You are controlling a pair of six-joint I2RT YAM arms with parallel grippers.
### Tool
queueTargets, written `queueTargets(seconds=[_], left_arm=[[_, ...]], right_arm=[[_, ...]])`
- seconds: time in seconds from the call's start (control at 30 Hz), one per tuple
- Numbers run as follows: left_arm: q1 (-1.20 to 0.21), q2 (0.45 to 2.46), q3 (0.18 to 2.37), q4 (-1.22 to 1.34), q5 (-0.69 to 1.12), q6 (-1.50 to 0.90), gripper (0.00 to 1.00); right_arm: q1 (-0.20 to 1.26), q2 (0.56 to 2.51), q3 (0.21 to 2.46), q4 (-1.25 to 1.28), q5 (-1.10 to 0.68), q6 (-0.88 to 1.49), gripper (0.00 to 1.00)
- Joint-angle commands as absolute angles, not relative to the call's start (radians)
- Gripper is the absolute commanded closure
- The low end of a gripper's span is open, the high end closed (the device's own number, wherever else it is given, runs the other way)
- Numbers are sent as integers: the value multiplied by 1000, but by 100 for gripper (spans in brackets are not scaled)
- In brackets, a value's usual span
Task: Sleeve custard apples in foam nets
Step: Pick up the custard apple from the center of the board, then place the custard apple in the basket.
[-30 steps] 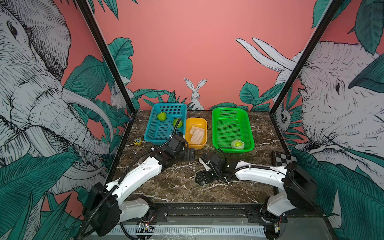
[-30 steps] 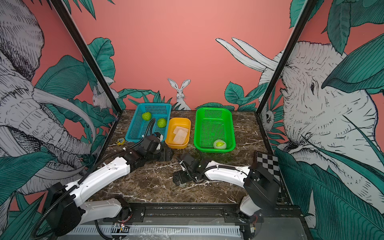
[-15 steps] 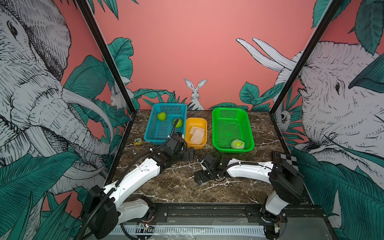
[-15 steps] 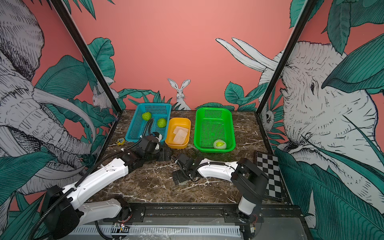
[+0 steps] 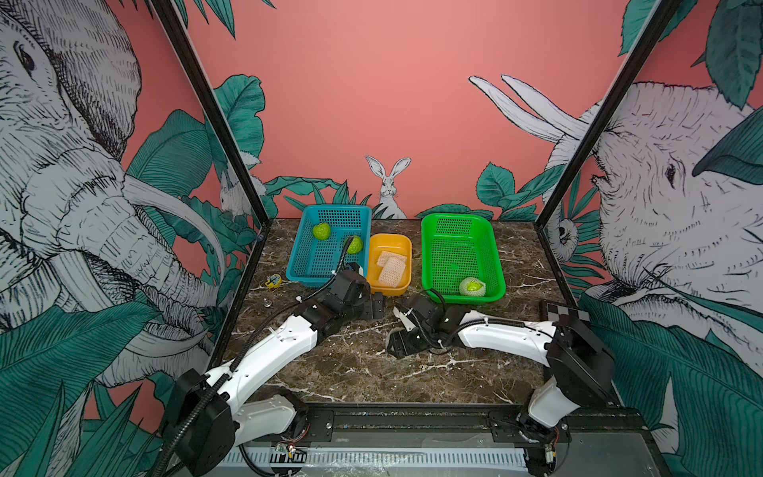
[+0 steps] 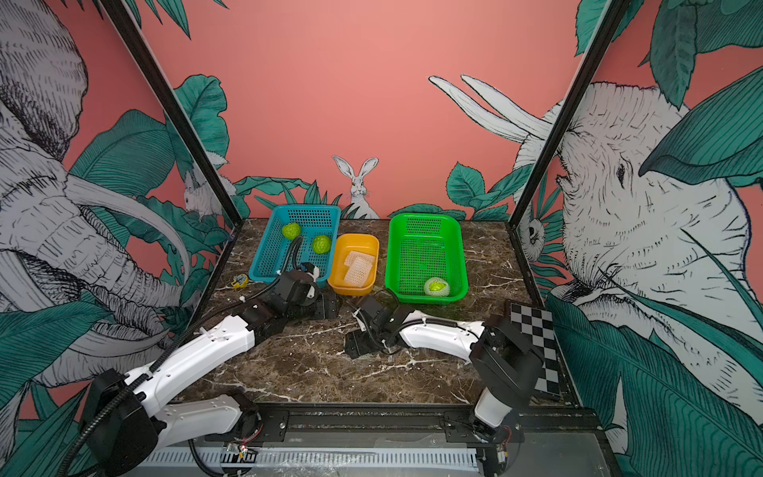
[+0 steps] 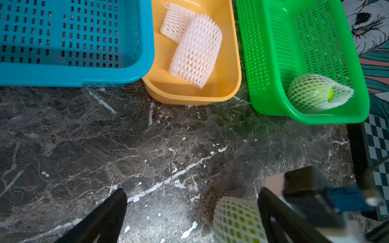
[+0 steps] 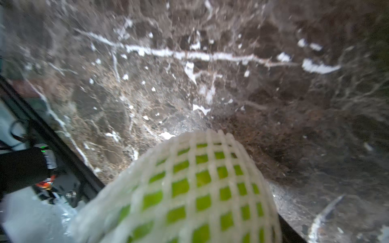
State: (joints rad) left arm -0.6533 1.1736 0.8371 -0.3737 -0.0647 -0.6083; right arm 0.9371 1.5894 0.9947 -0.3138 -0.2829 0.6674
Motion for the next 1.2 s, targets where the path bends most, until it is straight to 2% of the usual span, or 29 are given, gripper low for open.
queueTargets(seconds=[0.0,0.13,0.33,0.57,0.93,1.17], left_arm=[[-644,1146,826,-316,-105,-595,1],[-635,1150,822,-274,-145,-583,1],[-595,1171,799,-177,-103,-581,1],[-580,1185,767,-66,-60,-567,1],[-578,1216,803,-108,3,-525,1],[-578,1184,727,-13,-15,-529,1]], right_arm=[[862,1504,1003,-247,-442,694,26],[741,1450,1058,-267,-610,668,25],[571,1415,1284,-410,-798,568,25],[472,1422,1508,-380,-960,585,24],[447,1454,1743,-441,-902,525,23],[447,1460,1746,-418,-883,491,23]])
